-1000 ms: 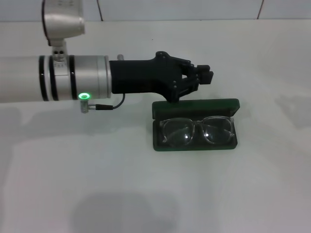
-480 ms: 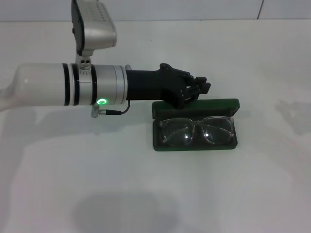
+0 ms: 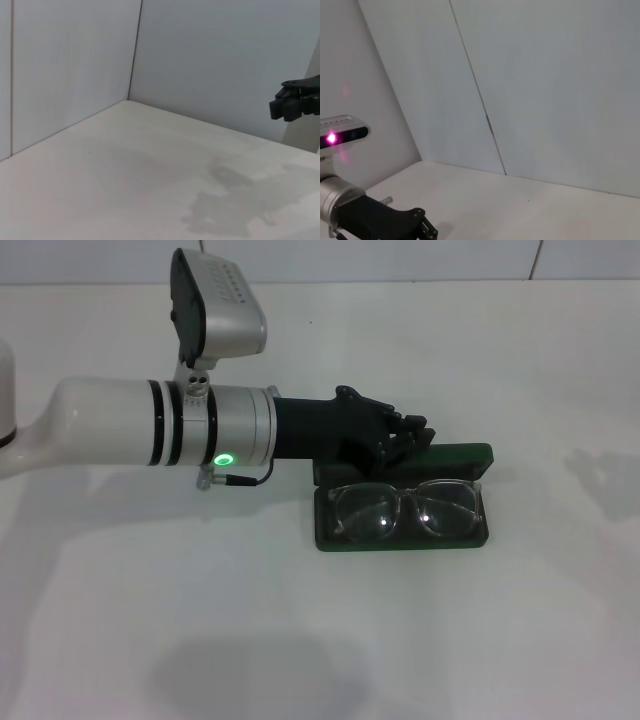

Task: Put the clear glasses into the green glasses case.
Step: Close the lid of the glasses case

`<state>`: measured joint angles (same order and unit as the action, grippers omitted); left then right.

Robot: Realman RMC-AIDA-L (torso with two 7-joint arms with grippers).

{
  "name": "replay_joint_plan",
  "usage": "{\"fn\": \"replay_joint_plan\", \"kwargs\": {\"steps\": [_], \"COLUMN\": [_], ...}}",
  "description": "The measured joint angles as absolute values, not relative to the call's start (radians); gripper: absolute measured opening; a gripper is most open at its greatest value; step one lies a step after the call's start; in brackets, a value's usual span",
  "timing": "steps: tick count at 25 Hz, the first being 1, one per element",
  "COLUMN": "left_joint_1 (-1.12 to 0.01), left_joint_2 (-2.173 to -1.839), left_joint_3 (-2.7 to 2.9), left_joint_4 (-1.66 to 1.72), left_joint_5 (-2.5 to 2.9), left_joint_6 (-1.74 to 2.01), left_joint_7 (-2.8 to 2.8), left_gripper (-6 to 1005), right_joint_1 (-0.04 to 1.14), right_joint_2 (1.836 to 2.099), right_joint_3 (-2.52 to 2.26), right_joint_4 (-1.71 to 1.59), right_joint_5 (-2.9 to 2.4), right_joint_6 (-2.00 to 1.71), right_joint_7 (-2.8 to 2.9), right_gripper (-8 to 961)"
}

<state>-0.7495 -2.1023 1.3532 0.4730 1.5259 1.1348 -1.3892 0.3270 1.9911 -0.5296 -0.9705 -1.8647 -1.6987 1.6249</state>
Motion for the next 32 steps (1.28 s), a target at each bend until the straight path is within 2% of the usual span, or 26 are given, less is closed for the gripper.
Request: {"fn": "replay_joint_plan", "kwargs": {"steps": [32], "left_joint_1": [-0.75], "left_joint_2": [-2.103], "left_joint_3": [1.563], "left_joint_4": [0.484], "left_joint_5": [1.475], "left_joint_6": [1.061], "left_joint_7": [-1.398], "left_gripper": [145], "right_joint_1": [0.339], "right_joint_2": [1.984], "right_joint_3": [-0.529], "right_joint_4": [-0.898], "right_joint_5": [-1.86], "right_joint_6": [-1.696], "right_joint_7": [1.587], "right_gripper": [126]}}
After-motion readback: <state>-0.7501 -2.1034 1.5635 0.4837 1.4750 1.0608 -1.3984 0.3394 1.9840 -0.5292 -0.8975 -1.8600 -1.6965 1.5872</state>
